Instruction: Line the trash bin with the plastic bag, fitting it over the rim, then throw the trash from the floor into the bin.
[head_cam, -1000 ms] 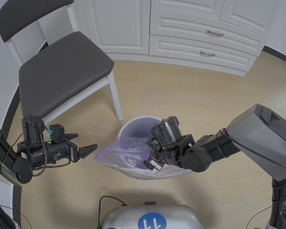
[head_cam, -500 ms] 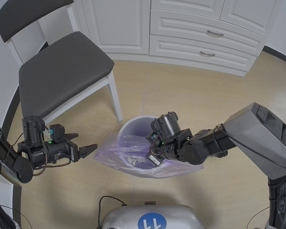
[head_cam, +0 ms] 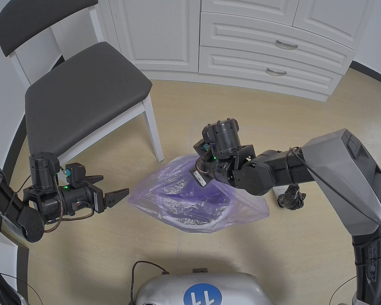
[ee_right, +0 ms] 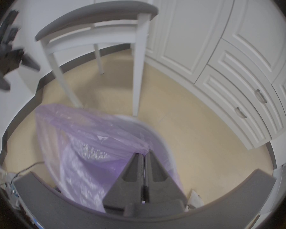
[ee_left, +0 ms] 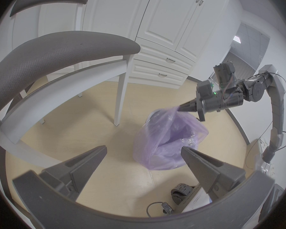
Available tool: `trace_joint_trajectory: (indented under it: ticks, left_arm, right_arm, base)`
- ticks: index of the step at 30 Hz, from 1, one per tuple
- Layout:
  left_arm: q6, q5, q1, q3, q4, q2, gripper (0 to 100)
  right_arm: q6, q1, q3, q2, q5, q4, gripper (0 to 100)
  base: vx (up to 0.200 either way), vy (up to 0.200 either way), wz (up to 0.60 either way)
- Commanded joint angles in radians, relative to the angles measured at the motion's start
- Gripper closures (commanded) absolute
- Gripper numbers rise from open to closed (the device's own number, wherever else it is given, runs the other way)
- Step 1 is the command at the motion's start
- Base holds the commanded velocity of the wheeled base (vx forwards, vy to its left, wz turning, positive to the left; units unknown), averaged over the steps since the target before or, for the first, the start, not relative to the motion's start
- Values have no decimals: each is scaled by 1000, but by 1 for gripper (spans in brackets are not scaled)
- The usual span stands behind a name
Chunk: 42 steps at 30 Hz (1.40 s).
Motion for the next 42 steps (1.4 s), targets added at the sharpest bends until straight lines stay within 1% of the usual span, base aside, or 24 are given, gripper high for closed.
trace_joint_trajectory:
  ticks: [1,4,7,10,12,13,14,17,28,29,34,37,39,42]
  left_arm:
    - [-14,38,2,-6,-2,2,0]
    - [-14,38,2,-3,-2,-4,0]
    - [-15,38,2,-6,-2,-1,0]
    - [-12,38,0,-1,-2,2,0]
    - [-14,38,-1,-4,-2,2,0]
    - [-14,38,-1,-4,-2,2,0]
    - [-12,38,-6,-1,-2,0,0]
    - [-12,38,-6,0,-2,-1,0]
    - [-12,38,-6,-1,-2,2,0]
    - [-12,38,-6,-3,-2,2,0]
    - [-11,40,-6,5,-3,0,0]
    - [-6,45,-6,19,-2,-3,0]
    - [-5,55,-6,30,-3,-8,0]
    - [-5,61,-8,28,-3,-9,0]
  right_arm:
    - [47,-16,-238,151,-45,-1,100]
    - [52,-22,-313,181,-54,-3,100]
    - [40,-34,-313,209,-97,-26,100]
    - [-9,-53,-313,236,-97,-167,100]
    - [-65,-68,-313,270,-102,-282,100]
    - [-65,-68,-313,270,-102,-282,100]
    - [-101,-74,-313,295,-105,-383,100]
    - [-121,-80,-313,309,-109,-474,100]
    - [-120,-65,-313,286,-100,-569,100]
    - [-120,-61,-313,279,-102,-573,0]
    - [-121,-39,-313,218,-106,-549,0]
    - [-143,-31,-197,112,-95,-463,0]
    - [-144,-21,-91,5,-88,-355,0]
    - [-141,-31,44,-139,-33,-234,0]
  base:
    - [0,0,0]
    - [0,0,0]
    - [0,0,0]
    - [0,0,0]
    - [0,0,0]
    - [0,0,0]
    - [0,0,0]
    - [0,0,0]
    - [0,0,0]
    - [0,0,0]
    - [0,0,0]
    - [0,0,0]
    - [0,0,0]
    - [0,0,0]
